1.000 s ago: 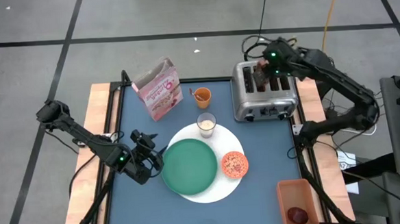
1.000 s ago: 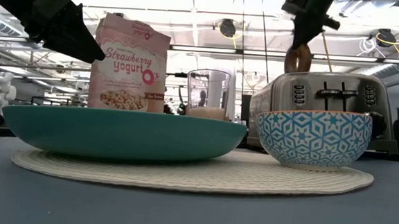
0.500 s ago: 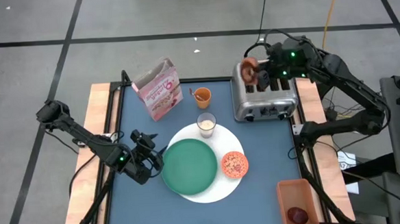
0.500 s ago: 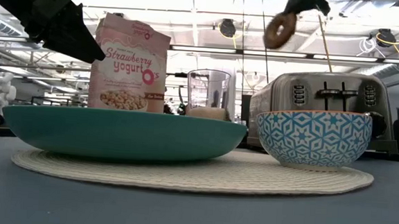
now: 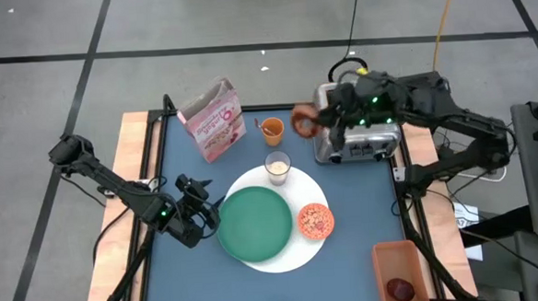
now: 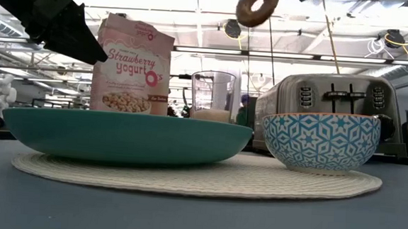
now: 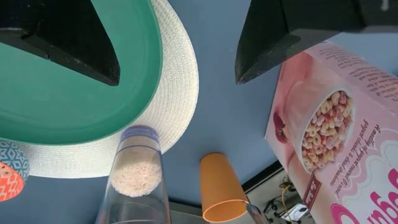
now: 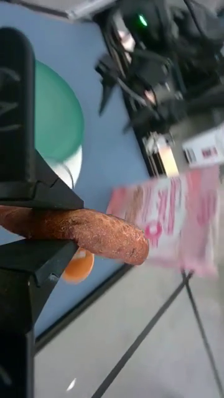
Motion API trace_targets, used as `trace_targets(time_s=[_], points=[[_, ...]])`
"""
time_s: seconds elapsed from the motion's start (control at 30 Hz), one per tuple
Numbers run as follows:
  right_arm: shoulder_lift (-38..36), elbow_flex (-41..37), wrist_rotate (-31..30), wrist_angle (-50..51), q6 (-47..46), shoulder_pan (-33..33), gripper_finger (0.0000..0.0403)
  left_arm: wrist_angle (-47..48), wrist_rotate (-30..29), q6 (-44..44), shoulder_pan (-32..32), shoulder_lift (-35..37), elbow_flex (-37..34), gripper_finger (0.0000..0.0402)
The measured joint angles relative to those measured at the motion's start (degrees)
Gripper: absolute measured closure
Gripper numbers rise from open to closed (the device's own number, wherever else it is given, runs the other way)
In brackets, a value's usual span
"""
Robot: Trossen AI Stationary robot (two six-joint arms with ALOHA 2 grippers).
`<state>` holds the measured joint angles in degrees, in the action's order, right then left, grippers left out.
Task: Arrange a breakfast setting
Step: Put the bread on the green plate
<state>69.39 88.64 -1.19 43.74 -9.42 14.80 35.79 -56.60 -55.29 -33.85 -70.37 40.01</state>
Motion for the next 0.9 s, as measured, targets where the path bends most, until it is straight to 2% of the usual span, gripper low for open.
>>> trace_targets(time_s=[0.33, 0.5, 0.63, 0.9], points=[[9.9, 0.0, -0.3, -5.8, 2.2, -15.8, 0.0346, 0.0, 0.0, 0.0, 0.0, 0.0, 0.0, 0.0080], [15.8, 0.0, -6.1, -8.5, 2.3, -22.1, 0.0346, 0.0, 0.1, 0.0, 0.0, 0.0, 0.0, 0.0080], [21.0, 0.0, -9.3, -10.8, 3.3, -25.1, 0.0346, 0.0, 0.1, 0.0, 0.0, 0.0, 0.0, 0.0080], [30.5, 0.0, -9.4, -18.1, 9.9, -27.0, 0.0346, 0.0, 0.1, 0.8, 0.0, 0.0, 0.0, 0.0080]])
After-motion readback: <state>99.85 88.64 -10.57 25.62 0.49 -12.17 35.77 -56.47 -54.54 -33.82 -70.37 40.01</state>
